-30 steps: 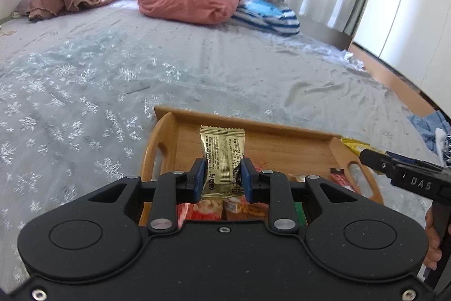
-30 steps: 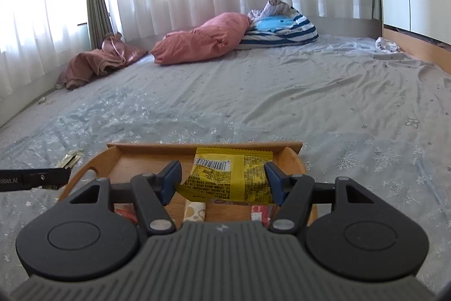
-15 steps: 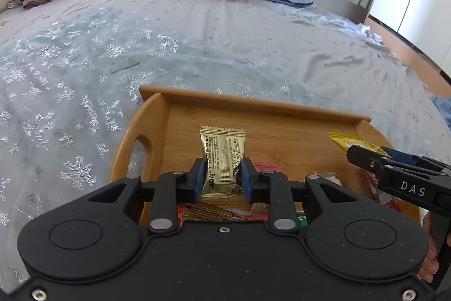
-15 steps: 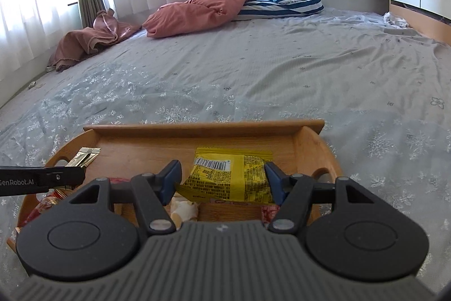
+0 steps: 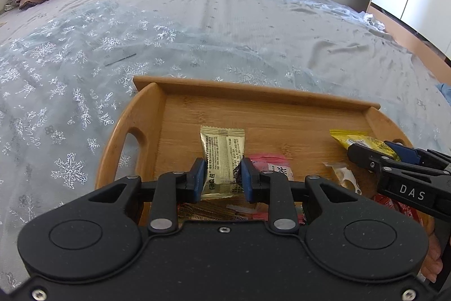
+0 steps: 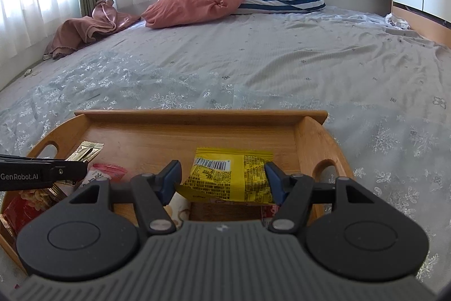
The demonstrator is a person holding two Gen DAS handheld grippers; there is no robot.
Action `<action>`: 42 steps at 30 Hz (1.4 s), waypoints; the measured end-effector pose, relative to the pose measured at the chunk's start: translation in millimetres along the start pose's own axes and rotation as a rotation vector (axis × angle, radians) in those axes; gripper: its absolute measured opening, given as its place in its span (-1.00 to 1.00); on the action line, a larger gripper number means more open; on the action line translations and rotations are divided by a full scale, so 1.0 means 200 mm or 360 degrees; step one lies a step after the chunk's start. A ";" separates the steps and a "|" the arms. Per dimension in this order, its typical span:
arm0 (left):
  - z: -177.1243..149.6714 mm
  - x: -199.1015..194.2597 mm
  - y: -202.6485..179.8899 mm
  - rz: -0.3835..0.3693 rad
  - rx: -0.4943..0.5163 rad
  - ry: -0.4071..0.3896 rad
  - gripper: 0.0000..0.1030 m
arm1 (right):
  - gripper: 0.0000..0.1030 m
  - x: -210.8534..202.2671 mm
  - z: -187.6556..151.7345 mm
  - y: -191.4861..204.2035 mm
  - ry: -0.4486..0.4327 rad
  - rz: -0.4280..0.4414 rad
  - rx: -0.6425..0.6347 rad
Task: Organize snacks
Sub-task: 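Carry the gold packet and yellow chip bag over the tray with both grippers, then open both grippers to drop the gold packet and yellow bag on the tray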
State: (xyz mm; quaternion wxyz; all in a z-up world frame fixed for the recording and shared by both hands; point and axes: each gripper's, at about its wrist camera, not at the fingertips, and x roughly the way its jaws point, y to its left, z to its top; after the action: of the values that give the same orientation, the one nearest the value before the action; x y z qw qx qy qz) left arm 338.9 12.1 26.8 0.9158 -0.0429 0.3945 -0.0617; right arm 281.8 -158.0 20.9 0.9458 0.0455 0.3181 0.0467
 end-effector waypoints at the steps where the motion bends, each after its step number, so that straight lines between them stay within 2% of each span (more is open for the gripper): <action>1: 0.00 0.00 0.00 -0.0002 -0.0001 0.0001 -0.50 | 0.29 0.00 0.00 0.00 0.0000 -0.0001 -0.0005; 26: -0.01 0.04 -0.01 0.0018 0.0000 0.0014 -0.49 | 0.30 0.03 -0.04 0.03 0.0027 0.0002 -0.0034; 32: -0.01 0.04 -0.01 0.0026 -0.0020 0.0021 -0.49 | 0.50 0.02 -0.04 0.03 0.0030 0.0018 -0.0020; 35: -0.01 0.03 0.00 0.0036 -0.0022 0.0024 -0.46 | 0.50 0.02 -0.04 0.03 0.0029 0.0020 -0.0019; 42: -0.01 -0.03 0.00 0.0033 -0.0013 -0.0009 -0.19 | 0.60 -0.03 -0.04 0.04 0.0015 0.0049 -0.0031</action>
State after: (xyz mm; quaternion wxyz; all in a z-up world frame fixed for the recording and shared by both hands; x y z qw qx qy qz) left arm 333.4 12.8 30.3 0.9173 -0.0426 0.3927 -0.0504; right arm 270.3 -149.4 19.0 0.9438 0.0410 0.3214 0.0647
